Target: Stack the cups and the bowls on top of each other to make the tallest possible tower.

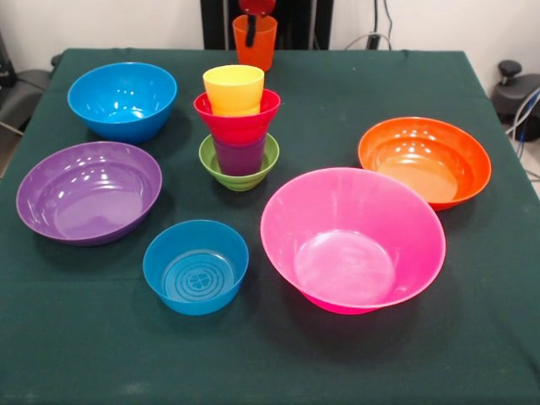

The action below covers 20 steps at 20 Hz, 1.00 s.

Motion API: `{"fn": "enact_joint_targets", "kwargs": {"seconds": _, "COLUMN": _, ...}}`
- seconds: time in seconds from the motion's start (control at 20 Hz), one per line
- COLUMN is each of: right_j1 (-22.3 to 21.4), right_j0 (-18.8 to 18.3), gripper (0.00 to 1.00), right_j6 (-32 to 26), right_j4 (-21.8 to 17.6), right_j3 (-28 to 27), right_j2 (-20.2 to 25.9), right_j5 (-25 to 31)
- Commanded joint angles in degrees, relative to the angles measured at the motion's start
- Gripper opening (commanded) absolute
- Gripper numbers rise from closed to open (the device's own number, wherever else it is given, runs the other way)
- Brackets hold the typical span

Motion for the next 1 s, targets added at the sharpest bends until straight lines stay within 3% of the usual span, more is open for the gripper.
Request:
{"fn": "enact_joint_targets", "kwargs": {"seconds": 0.05, "right_j1": 0.2, "right_j0": -1.8, "gripper": 1.00, "right_j6": 0.3, "right_j4": -3.2, "right_j3": -4.5, "right_j2": 5.3, "right_j5": -2.4}}
{"fn": "enact_joint_targets", "kwargs": {"seconds": 0.5, "right_j1": 3.7, "right_j0": -0.6, "gripper": 1.00, "right_j6": 2.3, "right_j4": -2.5, "right_j3": -7.3, "right_j2": 5.0, "right_j5": -4.8}}
{"fn": "enact_joint_targets", "kwargs": {"seconds": 1.0, "right_j1": 5.9, "right_j0": 3.6, "gripper": 1.00, "right_j6": 3.9, "right_j4": 0.7, "right_j3": -8.7, "right_j2": 4.1, "right_j5": -4.2}}
